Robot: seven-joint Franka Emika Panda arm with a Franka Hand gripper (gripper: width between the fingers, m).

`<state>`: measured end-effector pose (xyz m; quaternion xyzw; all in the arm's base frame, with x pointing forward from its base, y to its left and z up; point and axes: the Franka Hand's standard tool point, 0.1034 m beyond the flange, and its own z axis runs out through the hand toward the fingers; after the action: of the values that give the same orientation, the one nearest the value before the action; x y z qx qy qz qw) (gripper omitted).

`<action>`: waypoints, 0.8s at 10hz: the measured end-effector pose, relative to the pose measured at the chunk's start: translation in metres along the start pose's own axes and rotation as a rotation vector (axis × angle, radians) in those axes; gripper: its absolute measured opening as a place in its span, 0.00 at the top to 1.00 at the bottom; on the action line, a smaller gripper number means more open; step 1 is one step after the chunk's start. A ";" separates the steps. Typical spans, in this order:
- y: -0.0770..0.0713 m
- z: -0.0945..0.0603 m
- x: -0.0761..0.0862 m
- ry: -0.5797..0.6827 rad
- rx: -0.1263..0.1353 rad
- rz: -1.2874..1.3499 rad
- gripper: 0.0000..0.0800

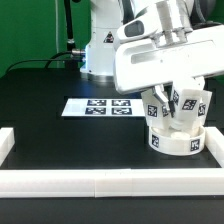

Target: Assemble stool

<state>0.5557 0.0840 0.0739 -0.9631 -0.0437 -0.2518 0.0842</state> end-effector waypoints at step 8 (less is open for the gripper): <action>-0.003 0.007 -0.004 -0.011 0.008 0.002 0.59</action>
Offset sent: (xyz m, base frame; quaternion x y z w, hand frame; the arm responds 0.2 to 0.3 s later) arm 0.0000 0.0000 0.0000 0.0000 0.0000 0.0000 1.0000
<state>0.5547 0.0885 0.0663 -0.9642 -0.0442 -0.2462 0.0878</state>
